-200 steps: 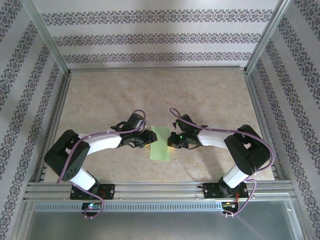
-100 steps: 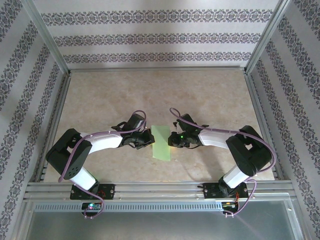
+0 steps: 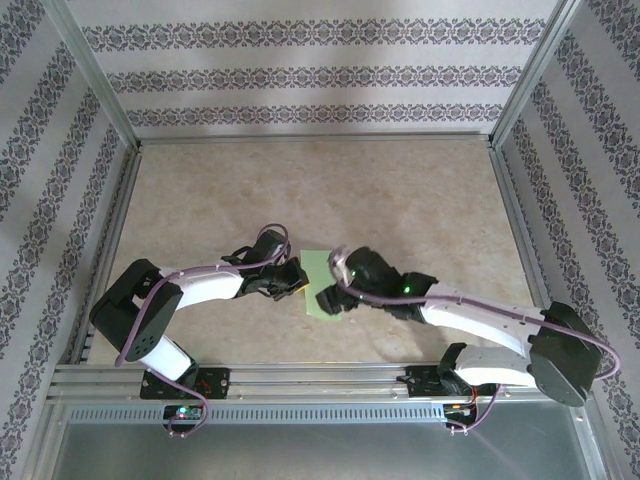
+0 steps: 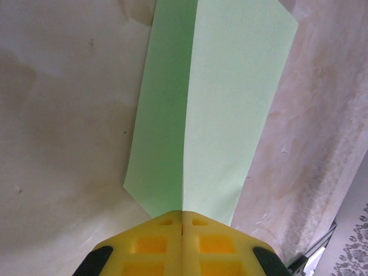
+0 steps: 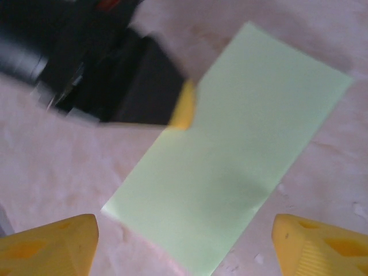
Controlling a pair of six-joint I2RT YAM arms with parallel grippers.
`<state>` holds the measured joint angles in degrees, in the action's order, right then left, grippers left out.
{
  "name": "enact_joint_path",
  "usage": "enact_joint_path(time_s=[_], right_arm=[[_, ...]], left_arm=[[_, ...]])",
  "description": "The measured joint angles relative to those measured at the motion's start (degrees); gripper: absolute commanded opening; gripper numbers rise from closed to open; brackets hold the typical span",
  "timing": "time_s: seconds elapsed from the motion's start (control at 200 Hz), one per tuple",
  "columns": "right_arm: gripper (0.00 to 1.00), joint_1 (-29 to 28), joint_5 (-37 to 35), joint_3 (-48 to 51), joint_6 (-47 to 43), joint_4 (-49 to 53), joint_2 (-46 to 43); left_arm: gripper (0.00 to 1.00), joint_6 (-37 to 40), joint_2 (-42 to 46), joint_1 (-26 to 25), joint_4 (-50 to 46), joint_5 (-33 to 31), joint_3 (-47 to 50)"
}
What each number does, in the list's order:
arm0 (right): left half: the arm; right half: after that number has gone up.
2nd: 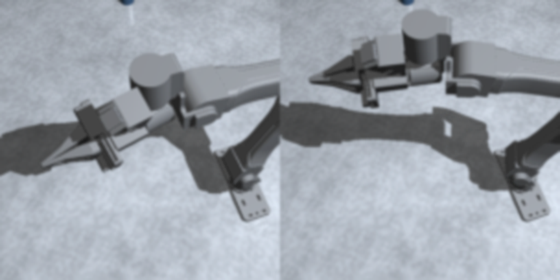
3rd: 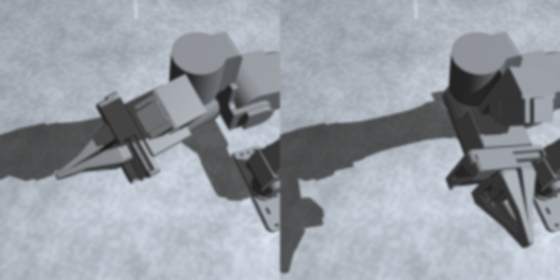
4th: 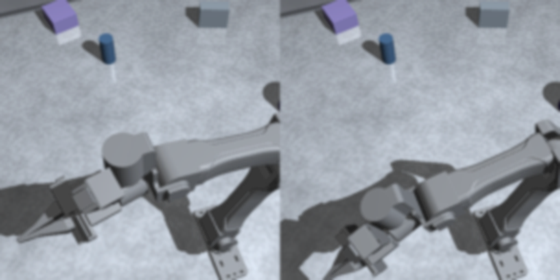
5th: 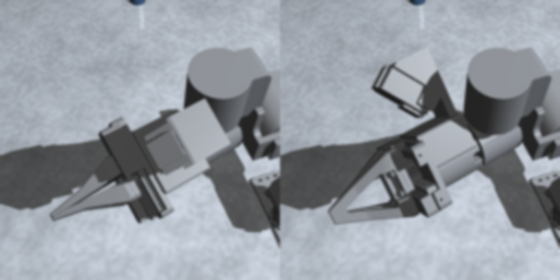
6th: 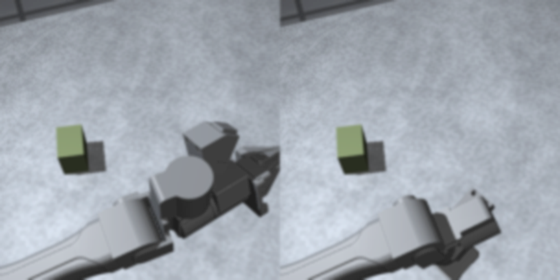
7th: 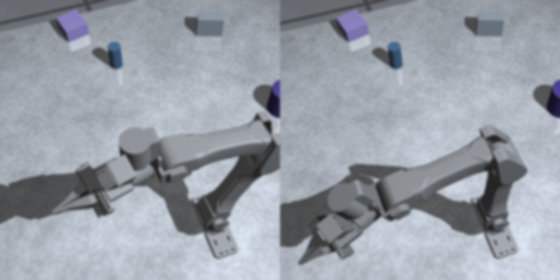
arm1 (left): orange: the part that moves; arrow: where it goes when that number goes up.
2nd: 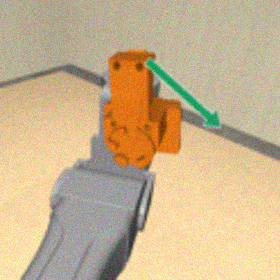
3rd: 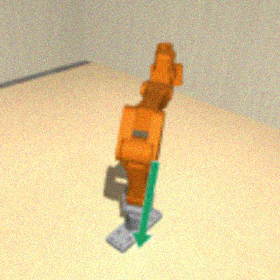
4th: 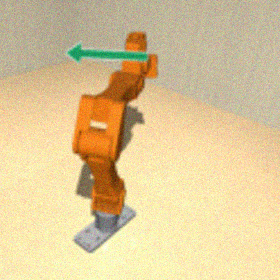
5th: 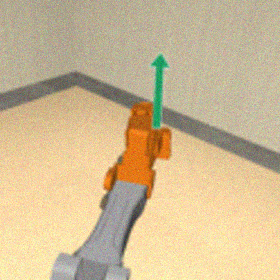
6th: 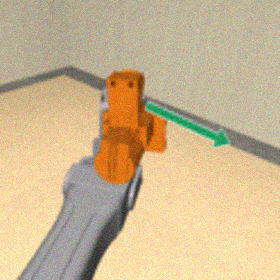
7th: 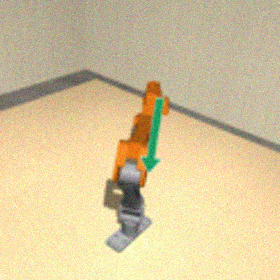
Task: Fold a paper plane with a square sheet of paper (fold left side to right side)
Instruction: Third fold the triangle at the center of the table.
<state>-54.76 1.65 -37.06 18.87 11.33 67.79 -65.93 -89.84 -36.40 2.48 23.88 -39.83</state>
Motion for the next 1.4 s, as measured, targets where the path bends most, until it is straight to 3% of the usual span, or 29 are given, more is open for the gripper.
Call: enact_joint_path(time_s=[0.165, 0.315, 0.73, 0.82, 0.974, 1.234, 1.399], right_arm=[[0.84, -10.8, -9.5, 2.1, -5.2, 0.0, 1.7], [0.83, -17.0, -17.0, 1.3, -9.1, -0.8, 9.6], [0.51, -17.9, -25.4, -6.3, -14.5, -3.5, 21.5], [0.37, -17.9, -25.9, -6.5, -15.4, -3.9, 21.7], [0.0, -17.9, -25.5, -6.7, -15.9, -4.0, 21.7], [0.0, -14.6, -16.3, -5.8, -13.8, -3.2, 18.1], [0.0, -11.5, -9.3, -4.7, -11.5, -3.1, 16.6]], left_arm=[[0.0, -1.1, 0.0, 0.0, 1.0, 0.0, 0.0], [0.0, -1.6, 0.0, 0.0, 1.1, 0.0, 0.0], [0.0, -1.7, -0.2, 0.0, 1.1, 0.3, 0.0], [0.0, -1.7, -0.3, 0.0, 1.0, 0.5, 0.0], [0.02, -1.6, -0.3, -0.2, 1.0, 1.0, 0.0], [0.29, -0.1, -0.2, -0.2, 0.5, 1.4, -0.1], [0.33, 1.7, 1.5, 0.5, -2.3, 1.6, -0.3]])
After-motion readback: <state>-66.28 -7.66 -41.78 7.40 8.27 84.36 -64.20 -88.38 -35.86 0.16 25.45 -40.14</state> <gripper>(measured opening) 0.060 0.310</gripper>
